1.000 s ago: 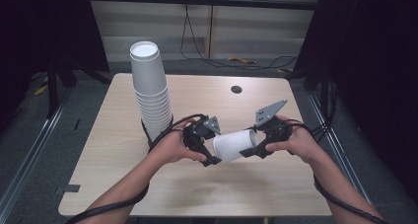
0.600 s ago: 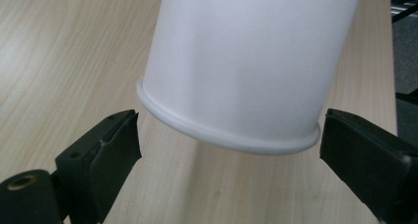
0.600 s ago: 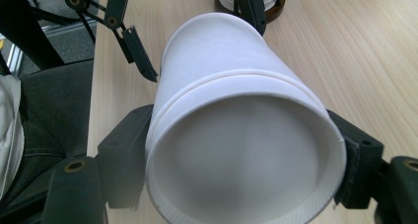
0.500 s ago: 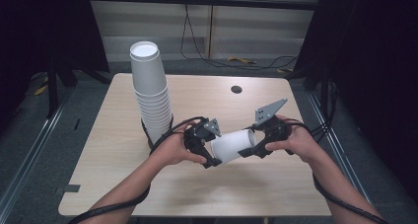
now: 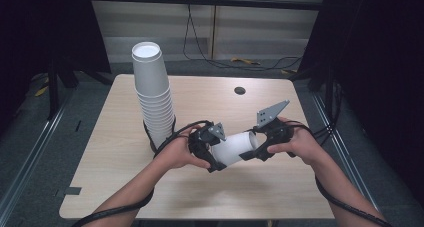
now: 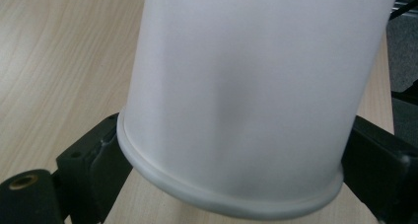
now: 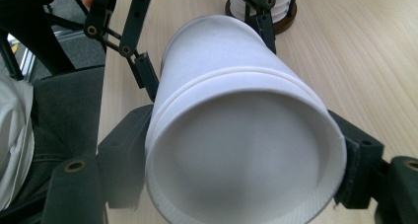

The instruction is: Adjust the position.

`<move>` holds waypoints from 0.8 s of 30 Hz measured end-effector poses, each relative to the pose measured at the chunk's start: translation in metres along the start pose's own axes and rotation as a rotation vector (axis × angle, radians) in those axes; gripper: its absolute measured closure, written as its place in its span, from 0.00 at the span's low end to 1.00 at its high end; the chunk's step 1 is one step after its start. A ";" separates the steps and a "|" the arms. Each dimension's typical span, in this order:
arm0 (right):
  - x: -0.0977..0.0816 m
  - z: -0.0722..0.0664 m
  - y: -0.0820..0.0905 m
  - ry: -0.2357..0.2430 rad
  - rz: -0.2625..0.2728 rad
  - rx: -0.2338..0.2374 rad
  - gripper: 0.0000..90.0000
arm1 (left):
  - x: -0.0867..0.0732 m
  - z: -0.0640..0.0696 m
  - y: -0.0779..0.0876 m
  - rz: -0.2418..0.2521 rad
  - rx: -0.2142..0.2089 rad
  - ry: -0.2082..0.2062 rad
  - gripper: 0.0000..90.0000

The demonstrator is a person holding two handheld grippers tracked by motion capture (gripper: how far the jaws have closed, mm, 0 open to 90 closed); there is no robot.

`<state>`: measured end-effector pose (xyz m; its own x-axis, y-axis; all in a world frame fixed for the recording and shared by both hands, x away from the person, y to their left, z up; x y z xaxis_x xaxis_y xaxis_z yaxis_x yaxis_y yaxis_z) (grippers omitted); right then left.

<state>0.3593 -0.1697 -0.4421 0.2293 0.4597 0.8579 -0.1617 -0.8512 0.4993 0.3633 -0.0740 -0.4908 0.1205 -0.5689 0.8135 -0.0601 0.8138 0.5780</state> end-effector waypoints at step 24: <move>0.007 0.000 -0.003 -0.011 0.034 0.016 0.27 | 0.002 -0.004 0.005 0.023 -0.014 -0.018 0.15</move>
<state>0.3611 -0.1642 -0.4375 0.2349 0.4279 0.8728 -0.1537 -0.8702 0.4680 0.3669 -0.0702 -0.4864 0.1016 -0.5518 0.8278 -0.0484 0.8284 0.5581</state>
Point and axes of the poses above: each handheld gripper's, and its own axes: y roughly backward along the jaws, x roughly out of its top, z roughly to its right, the point moved 10 cm from there along -y, roughly forward along the jaws, and after that the axes turned 15 degrees about z, right-handed, at the moved point
